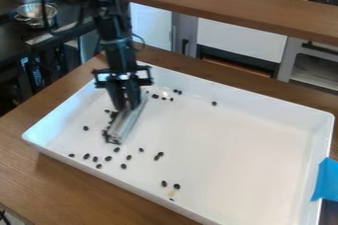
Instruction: Sweep into pile
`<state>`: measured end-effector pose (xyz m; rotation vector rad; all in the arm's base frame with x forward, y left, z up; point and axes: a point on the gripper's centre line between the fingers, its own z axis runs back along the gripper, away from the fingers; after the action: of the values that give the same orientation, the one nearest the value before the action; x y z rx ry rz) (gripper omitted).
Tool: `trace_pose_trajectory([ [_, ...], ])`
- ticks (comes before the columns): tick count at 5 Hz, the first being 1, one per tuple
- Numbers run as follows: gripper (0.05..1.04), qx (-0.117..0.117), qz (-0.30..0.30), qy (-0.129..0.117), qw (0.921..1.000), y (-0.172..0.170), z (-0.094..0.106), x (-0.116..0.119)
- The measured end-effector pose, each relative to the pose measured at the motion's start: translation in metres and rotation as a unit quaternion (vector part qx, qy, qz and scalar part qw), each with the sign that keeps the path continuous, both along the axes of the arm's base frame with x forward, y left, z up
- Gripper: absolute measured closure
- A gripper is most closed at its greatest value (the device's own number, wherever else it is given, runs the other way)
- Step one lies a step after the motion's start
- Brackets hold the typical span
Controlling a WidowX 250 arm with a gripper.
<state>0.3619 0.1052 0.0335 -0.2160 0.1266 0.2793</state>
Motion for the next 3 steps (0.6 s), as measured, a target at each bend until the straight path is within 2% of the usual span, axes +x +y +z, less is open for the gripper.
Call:
trace_pose_trajectory([
  [1,0.774,0.006,0.000,0.015,0.9999,0.022,0.003,-0.005],
  [2,0.774,-0.011,0.001,0.011,0.9999,0.015,0.002,-0.006],
  [3,0.774,-0.045,0.000,-0.023,0.9987,-0.013,0.017,-0.006],
])
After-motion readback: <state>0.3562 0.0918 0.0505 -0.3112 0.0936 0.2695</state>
